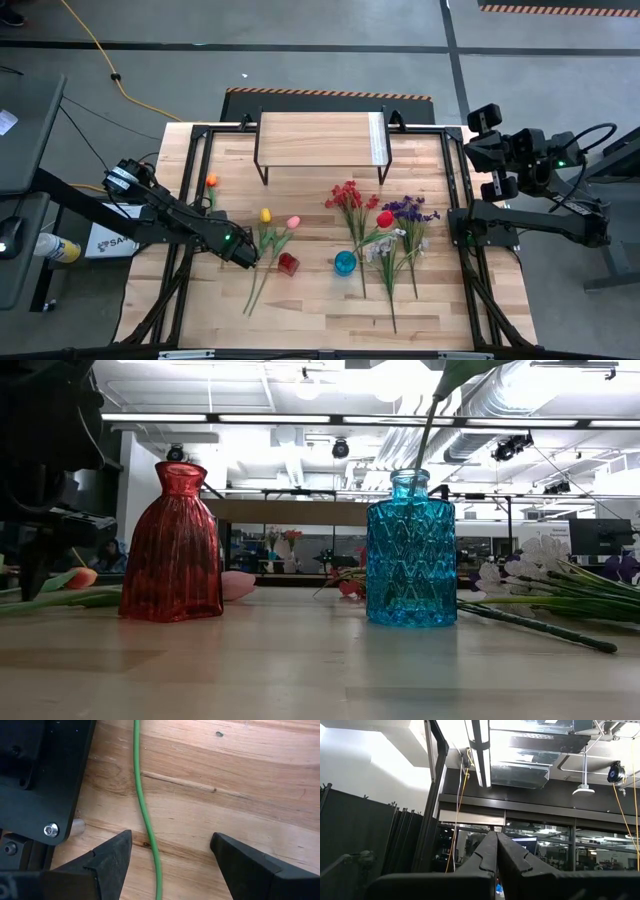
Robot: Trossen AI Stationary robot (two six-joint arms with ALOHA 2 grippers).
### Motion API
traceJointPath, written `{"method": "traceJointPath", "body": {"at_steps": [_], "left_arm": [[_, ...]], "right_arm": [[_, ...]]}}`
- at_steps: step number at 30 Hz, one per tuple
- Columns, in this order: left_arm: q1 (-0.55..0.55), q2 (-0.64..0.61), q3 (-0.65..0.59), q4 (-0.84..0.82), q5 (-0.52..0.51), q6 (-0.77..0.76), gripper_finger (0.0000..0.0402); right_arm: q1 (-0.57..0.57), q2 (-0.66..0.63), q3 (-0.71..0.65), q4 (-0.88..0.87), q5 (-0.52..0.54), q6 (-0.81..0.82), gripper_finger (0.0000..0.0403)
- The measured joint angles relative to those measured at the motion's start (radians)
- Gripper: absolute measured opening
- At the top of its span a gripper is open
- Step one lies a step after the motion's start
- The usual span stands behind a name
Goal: Pick and place flowers into a vace then onto a shelf
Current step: Put the orange flower into the blue vase
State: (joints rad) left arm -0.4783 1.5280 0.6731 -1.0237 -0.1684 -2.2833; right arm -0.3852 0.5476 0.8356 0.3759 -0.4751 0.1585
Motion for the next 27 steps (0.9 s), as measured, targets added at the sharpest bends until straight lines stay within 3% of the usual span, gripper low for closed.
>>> {"method": "traceJointPath", "body": {"at_steps": [27], "left_arm": [[0.001,0.000,0.001,0.003,0.026,-0.059,0.0317]], "right_arm": [[0.000,0.000,0.000,-0.029,0.000,-0.002,0.0000]]}}
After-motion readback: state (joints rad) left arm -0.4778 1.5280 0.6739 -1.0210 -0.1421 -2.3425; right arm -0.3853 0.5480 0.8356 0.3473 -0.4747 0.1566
